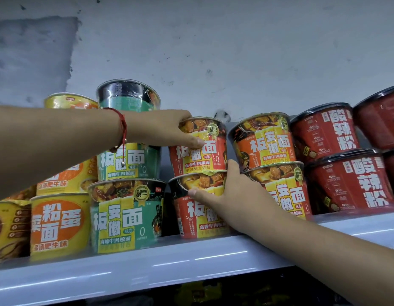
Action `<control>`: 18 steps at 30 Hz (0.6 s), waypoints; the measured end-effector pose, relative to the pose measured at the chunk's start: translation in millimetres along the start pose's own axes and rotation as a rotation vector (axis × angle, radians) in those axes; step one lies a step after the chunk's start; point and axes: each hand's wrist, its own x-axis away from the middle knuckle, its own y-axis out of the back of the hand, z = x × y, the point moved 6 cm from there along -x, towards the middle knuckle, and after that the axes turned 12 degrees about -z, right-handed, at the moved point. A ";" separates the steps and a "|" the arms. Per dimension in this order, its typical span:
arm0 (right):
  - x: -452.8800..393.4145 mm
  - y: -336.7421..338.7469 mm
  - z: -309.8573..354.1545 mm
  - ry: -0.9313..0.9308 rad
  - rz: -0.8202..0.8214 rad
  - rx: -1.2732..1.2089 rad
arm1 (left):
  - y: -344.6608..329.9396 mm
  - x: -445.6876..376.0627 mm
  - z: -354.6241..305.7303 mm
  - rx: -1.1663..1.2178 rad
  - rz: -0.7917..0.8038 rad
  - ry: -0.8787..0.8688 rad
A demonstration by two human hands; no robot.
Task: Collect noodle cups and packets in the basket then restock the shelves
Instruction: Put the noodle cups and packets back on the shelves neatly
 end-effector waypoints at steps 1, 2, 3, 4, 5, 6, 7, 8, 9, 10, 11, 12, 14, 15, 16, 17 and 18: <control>1.0 1.7 1.0 0.004 -0.006 0.017 | -0.8 0.5 -1.0 -0.005 -0.012 -0.004; 1.8 3.2 2.3 0.006 -0.006 0.031 | -1.3 0.3 -2.0 -0.009 -0.020 -0.005; 2.4 4.2 3.4 0.007 -0.001 0.047 | -1.2 -0.1 -2.0 -0.014 -0.023 -0.002; 3.8 6.7 5.7 0.017 0.006 0.061 | -0.7 -0.7 -2.0 -0.022 -0.016 0.004; 5.0 10.5 7.4 0.032 0.018 0.072 | -0.2 -1.0 -2.4 -0.029 0.002 0.012; 6.3 18.1 9.6 0.061 0.025 0.075 | 0.9 -1.7 -3.6 -0.028 0.021 0.023; 6.1 29.9 10.4 0.092 0.022 0.069 | 3.2 -2.0 -6.5 -0.006 0.031 0.035; 4.8 46.6 9.9 0.118 -0.002 0.050 | 7.3 -2.1 -11.3 0.038 0.023 0.042; 1.5 67.3 6.2 0.124 -0.055 0.011 | 12.8 -2.8 -18.6 0.091 -0.010 0.036; -3.8 90.5 -2.0 0.109 -0.137 -0.044 | 19.5 -5.7 -27.0 0.135 -0.071 0.016; -9.8 112.7 -14.3 0.078 -0.231 -0.099 | 26.3 -10.1 -36.3 0.167 -0.142 -0.008; -15.3 129.7 -29.3 0.041 -0.307 -0.137 | 31.2 -15.3 -45.9 0.189 -0.205 -0.027; -23.7 138.5 -61.6 -0.058 -0.311 -0.136 | 30.7 -27.3 -68.0 0.186 -0.276 -0.062; -25.0 131.4 -76.5 -0.111 -0.245 -0.114 | 26.0 -34.2 -81.0 0.156 -0.284 -0.087; -23.4 121.2 -87.6 -0.147 -0.166 -0.094 | 19.5 -41.5 -94.1 0.113 -0.279 -0.113; -20.6 110.1 -94.4 -0.164 -0.091 -0.079 | 12.4 -48.4 -106.5 0.072 -0.265 -0.133; -17.7 100.4 -97.7 -0.171 -0.032 -0.071 | 5.7 -55.0 -116.4 0.038 -0.244 -0.143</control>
